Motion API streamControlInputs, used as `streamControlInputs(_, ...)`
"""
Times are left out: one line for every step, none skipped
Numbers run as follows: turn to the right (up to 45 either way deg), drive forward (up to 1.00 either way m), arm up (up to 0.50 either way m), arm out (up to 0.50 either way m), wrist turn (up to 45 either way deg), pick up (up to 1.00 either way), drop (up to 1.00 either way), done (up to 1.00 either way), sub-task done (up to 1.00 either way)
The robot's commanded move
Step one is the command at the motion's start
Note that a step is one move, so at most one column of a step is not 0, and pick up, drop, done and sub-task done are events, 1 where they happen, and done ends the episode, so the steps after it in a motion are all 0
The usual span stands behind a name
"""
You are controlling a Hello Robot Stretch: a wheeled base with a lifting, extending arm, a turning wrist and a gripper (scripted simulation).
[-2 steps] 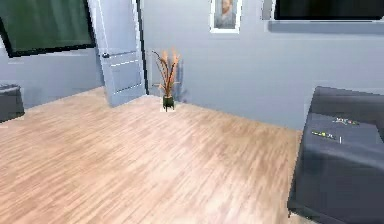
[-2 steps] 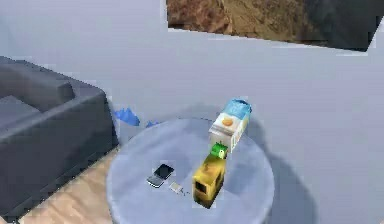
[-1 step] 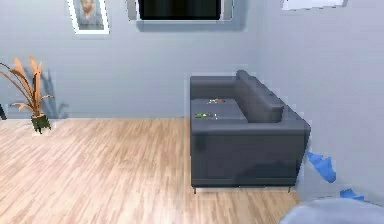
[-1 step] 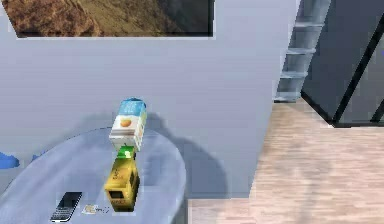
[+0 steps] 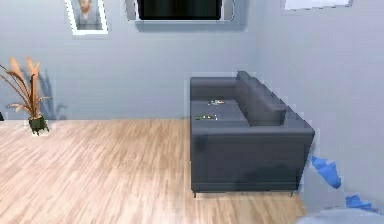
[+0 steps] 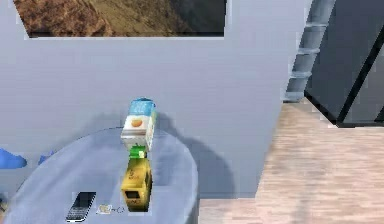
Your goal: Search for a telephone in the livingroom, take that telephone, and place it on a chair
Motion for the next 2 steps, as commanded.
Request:
streamControlInputs(0.0,0.5,0.0,0.0,0.0,0.0,0.0,0.0,0.0)
streamControlInputs(39.0,0.0,0.0,0.0,0.0,0.0,0.0,0.0,0.0)
